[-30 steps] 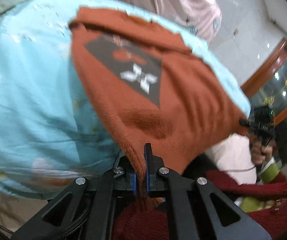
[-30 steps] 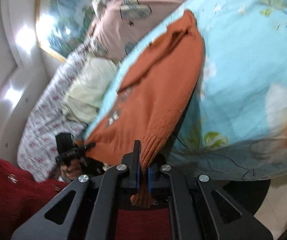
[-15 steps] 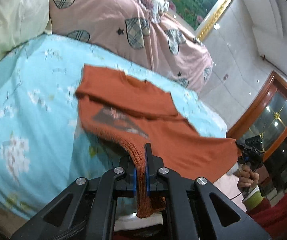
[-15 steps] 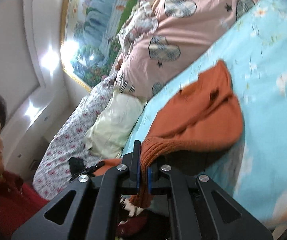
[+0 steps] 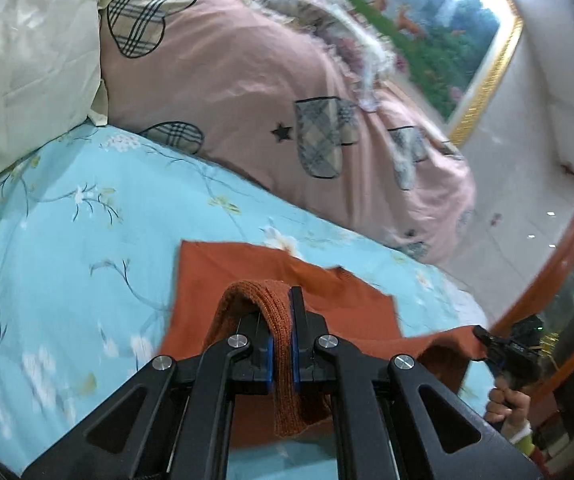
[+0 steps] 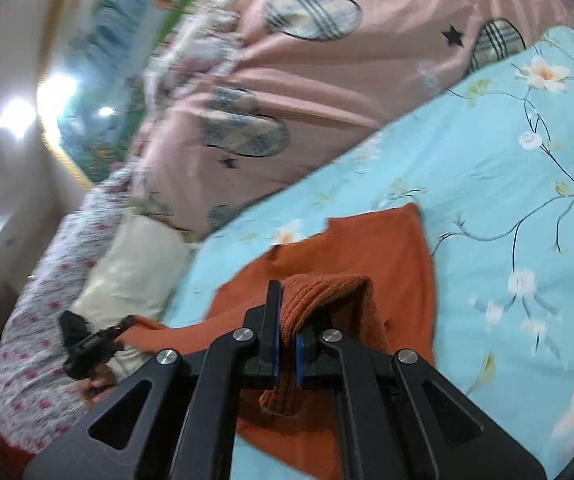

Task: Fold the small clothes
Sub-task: 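Fold the hem up toward the collar with both grippers and release, then press the folded sweater flat with both open grippers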

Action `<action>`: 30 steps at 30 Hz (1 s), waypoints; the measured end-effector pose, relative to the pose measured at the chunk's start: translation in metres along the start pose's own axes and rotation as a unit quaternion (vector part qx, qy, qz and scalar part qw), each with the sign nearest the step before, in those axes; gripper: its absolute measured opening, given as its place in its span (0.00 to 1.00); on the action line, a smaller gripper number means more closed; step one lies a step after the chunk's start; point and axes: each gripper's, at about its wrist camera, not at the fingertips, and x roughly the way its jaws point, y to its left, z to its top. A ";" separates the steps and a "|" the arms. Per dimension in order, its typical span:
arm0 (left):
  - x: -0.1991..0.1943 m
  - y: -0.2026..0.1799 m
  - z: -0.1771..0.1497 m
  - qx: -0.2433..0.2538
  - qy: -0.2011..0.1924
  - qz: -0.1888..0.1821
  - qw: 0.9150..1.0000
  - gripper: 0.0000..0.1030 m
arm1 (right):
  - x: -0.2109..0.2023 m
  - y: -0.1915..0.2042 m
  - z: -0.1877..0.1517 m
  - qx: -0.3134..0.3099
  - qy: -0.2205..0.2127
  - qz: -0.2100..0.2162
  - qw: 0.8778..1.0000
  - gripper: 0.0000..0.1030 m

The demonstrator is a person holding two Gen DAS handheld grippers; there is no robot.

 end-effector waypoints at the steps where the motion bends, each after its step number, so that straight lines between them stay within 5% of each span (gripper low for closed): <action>1: 0.013 0.004 0.005 -0.003 0.005 0.006 1.000 0.04 | 0.008 -0.005 0.004 0.007 0.004 -0.004 1.000 0.06; 14: 0.169 0.061 0.010 -0.018 0.110 0.093 0.989 0.05 | 0.110 -0.069 0.023 0.033 0.089 -0.139 0.986 0.08; 17: 0.192 0.076 0.001 -0.027 0.141 0.109 0.984 0.09 | 0.101 -0.078 0.022 0.063 0.074 -0.121 0.988 0.08; 19: 0.192 0.080 -0.002 -0.035 0.147 0.104 0.983 0.09 | 0.082 -0.072 0.021 0.066 0.043 -0.106 0.991 0.09; 22: 0.168 0.068 -0.008 -0.020 0.135 0.098 0.986 0.31 | 0.057 -0.047 0.013 0.029 0.006 -0.118 0.993 0.24; 24: 0.152 0.053 -0.017 -0.001 0.130 0.095 0.987 0.43 | 0.052 -0.027 0.004 -0.002 0.009 -0.101 0.995 0.25; 27: 0.131 0.026 -0.043 0.019 0.141 0.055 0.988 0.43 | 0.060 0.011 -0.022 -0.073 0.051 -0.080 0.993 0.25; 30: 0.131 -0.004 -0.074 0.053 0.173 0.025 0.983 0.43 | 0.095 0.041 -0.051 -0.148 0.152 -0.049 0.976 0.25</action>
